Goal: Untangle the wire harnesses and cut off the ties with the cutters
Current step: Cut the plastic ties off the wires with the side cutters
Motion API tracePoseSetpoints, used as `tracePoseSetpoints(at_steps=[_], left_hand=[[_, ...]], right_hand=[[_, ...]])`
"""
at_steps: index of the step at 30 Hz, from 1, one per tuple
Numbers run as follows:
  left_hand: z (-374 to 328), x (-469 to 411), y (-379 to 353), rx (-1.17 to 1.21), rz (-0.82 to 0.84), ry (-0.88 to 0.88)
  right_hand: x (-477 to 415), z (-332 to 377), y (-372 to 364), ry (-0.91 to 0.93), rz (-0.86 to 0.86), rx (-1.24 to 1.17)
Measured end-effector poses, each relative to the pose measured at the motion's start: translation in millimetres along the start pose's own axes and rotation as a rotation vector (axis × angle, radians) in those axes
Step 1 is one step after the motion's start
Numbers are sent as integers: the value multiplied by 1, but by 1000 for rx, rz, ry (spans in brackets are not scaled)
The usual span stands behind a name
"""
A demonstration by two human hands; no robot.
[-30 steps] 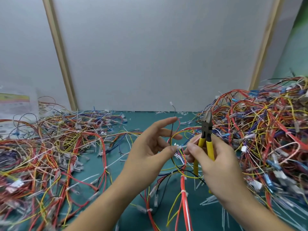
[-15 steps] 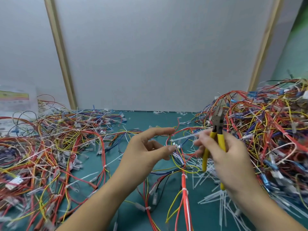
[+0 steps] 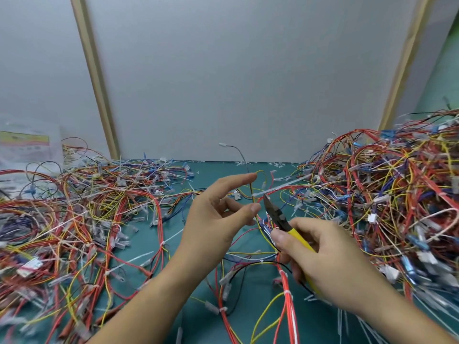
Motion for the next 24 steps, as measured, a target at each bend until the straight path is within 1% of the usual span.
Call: tracePoseSetpoints(at_steps=[10, 24], left_hand=[[-5, 3, -5, 58, 22, -21], [-5, 2, -6, 50, 31, -24]], right_hand=[[2, 4, 2, 21, -28, 115], [3, 6, 3, 18, -58, 137]])
Point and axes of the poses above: each hand's wrist, its own x-axis away from the middle knuckle, its own y-axis out of the back of the hand, z = x × y, the point moved 6 cm from there along -x, towards the middle knuckle, and after that the axes turned 9 degrees about x, right-handed, at the moved point
